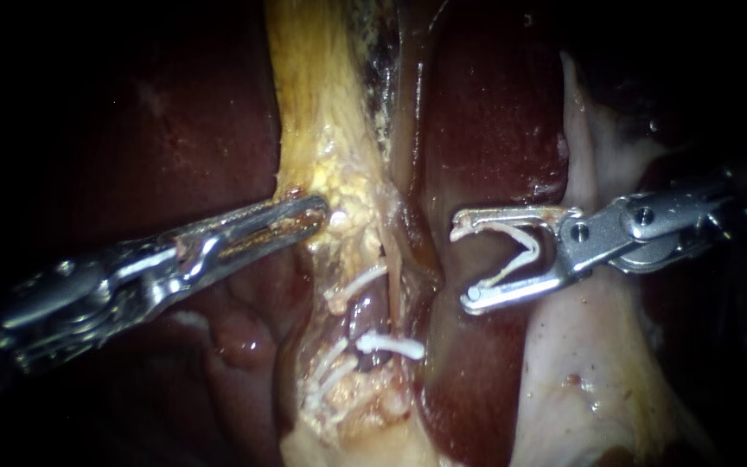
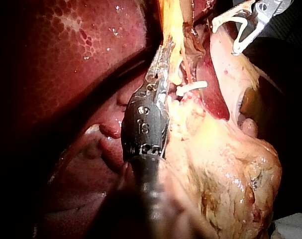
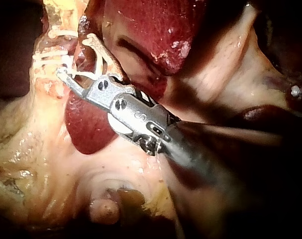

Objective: Clipping second clip right tube

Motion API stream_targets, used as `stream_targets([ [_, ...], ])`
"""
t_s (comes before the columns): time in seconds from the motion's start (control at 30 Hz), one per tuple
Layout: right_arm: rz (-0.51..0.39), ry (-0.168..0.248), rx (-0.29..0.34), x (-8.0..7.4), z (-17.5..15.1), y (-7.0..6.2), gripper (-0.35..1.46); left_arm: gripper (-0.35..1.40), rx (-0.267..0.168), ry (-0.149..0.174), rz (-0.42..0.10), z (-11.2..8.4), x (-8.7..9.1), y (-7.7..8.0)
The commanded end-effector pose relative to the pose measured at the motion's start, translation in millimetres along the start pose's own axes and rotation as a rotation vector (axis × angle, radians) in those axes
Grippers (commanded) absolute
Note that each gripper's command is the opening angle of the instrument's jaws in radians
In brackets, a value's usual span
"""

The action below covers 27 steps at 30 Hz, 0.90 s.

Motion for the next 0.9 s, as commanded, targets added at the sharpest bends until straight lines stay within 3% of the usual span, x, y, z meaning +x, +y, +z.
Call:
stream_targets([
  [0.03,0.0,0.0,0.001,0.0,0.0,-0.1,0.6,-0.35,0.0,-0.001,0.0,-0.1,-0.1,0.0],
  [0.17,0.012,0.0,-0.002,-0.5,0.8,-0.8,0.6,-0.35,0.007,0.006,-0.002,-1.3,-0.6,-0.2],
  [0.3,0.054,0.003,0.012,-1.7,2.7,-1.4,0.6,-0.35,-0.004,0.008,-0.007,-3.8,-1.6,-0.7],
  [0.57,0.132,-0.004,0.041,-5.3,6.7,-2.1,0.6,-0.35,0.004,-0.029,-0.024,-8.2,-3.4,-2.9],
  [0.77,0.16,-0.022,0.055,-7.3,9.4,-2.2,0.6,-0.35,0.015,-0.044,-0.038,-9.7,-4.2,-4.7],
  [0.9,0.169,-0.032,0.066,-8.2,11.4,-2.3,0.6,-0.35,0.015,-0.043,-0.038,-9.9,-4.3,-5.0],
])
